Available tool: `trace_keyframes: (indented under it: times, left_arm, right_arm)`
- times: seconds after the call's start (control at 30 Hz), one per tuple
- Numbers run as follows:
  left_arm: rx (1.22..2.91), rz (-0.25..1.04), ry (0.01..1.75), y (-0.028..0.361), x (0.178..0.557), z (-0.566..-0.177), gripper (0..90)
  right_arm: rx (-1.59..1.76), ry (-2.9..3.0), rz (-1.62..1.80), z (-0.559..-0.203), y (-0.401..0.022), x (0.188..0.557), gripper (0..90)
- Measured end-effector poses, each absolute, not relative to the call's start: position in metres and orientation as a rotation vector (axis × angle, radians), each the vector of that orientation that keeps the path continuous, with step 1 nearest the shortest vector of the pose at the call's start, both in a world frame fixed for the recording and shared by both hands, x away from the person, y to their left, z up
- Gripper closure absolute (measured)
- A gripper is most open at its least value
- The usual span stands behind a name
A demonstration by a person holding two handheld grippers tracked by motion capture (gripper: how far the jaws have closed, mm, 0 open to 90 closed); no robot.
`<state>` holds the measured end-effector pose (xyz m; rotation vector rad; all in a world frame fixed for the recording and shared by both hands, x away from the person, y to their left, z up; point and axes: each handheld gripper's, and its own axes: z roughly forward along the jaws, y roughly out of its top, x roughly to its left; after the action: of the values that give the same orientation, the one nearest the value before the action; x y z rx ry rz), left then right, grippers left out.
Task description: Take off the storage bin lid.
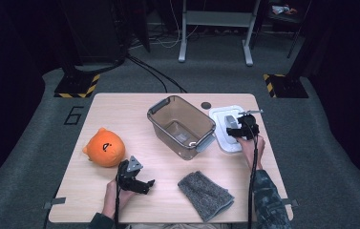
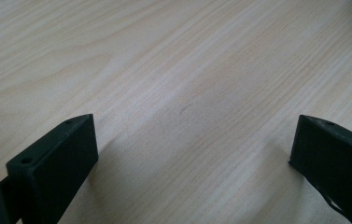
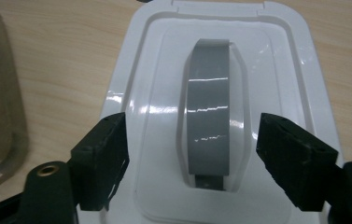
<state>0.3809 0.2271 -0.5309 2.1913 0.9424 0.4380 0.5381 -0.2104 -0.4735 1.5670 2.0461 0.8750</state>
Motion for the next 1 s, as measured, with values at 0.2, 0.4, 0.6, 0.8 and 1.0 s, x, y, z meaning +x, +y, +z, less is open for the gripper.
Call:
trace_keyframes:
  times: [0.2, 0.4, 0.6, 0.8, 1.0]
  left_arm:
    - [2.197, 0.433, 0.942, 0.227, 0.381, -0.53, 0.2]
    - [2.197, 0.433, 0.942, 0.227, 0.381, -0.53, 0.2]
    - [2.197, 0.433, 0.942, 0.227, 0.381, -0.53, 0.2]
    - [2.203, 0.42, 0.94, 0.228, 0.381, -0.53, 0.2]
    - [2.203, 0.421, 0.94, 0.228, 0.381, -0.53, 0.2]
  right_arm:
    - [1.512, 2.072, 0.888, -0.473, -0.21, 0.52, 14.5]
    - [1.458, 2.123, 0.912, -0.473, -0.211, 0.501, 10.6]
    - [1.404, 2.154, 0.92, -0.478, -0.208, 0.477, 4.2]
    - [1.351, 2.174, 0.886, -0.486, -0.206, 0.456, 0.0]
    - [1.313, 2.203, 0.891, -0.496, -0.204, 0.438, 0.0]
